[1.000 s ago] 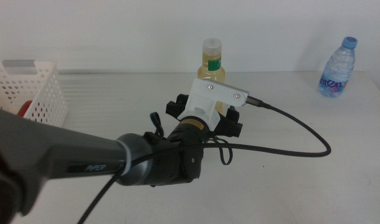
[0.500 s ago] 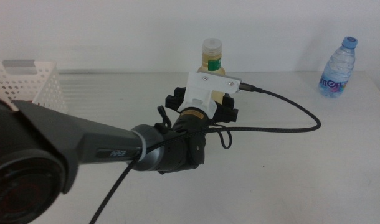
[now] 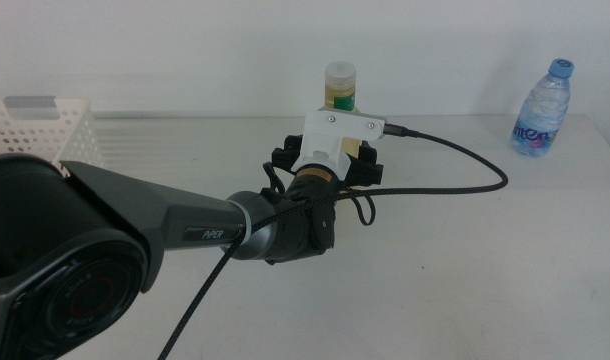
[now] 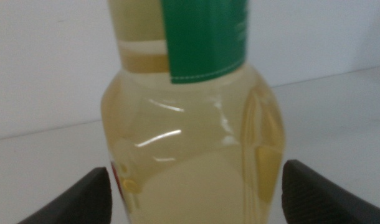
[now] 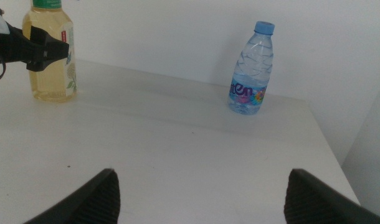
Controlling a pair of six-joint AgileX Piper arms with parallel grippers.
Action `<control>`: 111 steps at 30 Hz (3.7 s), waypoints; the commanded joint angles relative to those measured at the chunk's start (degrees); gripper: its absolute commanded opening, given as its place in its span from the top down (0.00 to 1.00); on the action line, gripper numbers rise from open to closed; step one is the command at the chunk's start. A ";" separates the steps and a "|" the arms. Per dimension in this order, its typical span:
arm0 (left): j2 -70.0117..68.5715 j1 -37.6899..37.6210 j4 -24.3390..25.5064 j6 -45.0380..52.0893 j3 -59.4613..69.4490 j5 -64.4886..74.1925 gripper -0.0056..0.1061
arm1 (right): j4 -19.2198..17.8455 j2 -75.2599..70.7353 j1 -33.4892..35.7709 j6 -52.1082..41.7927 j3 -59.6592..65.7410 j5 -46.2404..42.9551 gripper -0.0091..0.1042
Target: Use arms to grab the bottles and put them into the dustbin to the left of the table.
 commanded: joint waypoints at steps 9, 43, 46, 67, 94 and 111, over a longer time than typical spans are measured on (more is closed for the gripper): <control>-0.04 2.50 4.07 -2.88 -6.56 -1.84 0.15 | -0.33 -1.65 -0.22 -0.60 -0.45 -4.35 0.22; -0.31 2.95 8.57 -4.41 -8.42 -1.93 0.99 | -0.33 -1.65 -0.22 -0.60 -0.45 -4.35 0.22; -3.31 2.43 7.88 -2.85 -5.33 -3.50 0.99 | -0.33 -1.65 -0.22 -0.60 -0.45 -4.35 0.22; -36.68 0.13 8.04 0.04 22.34 3.34 0.99 | -0.33 -1.65 -0.22 -0.60 -0.45 -4.35 0.22; -63.76 6.39 2.47 8.39 28.10 30.17 0.99 | -0.33 -1.65 -0.22 -0.60 -0.45 -4.35 0.22; -63.09 34.85 36.09 -28.27 11.69 70.89 0.99 | -0.33 -1.65 -0.22 -0.60 -0.45 -4.35 0.22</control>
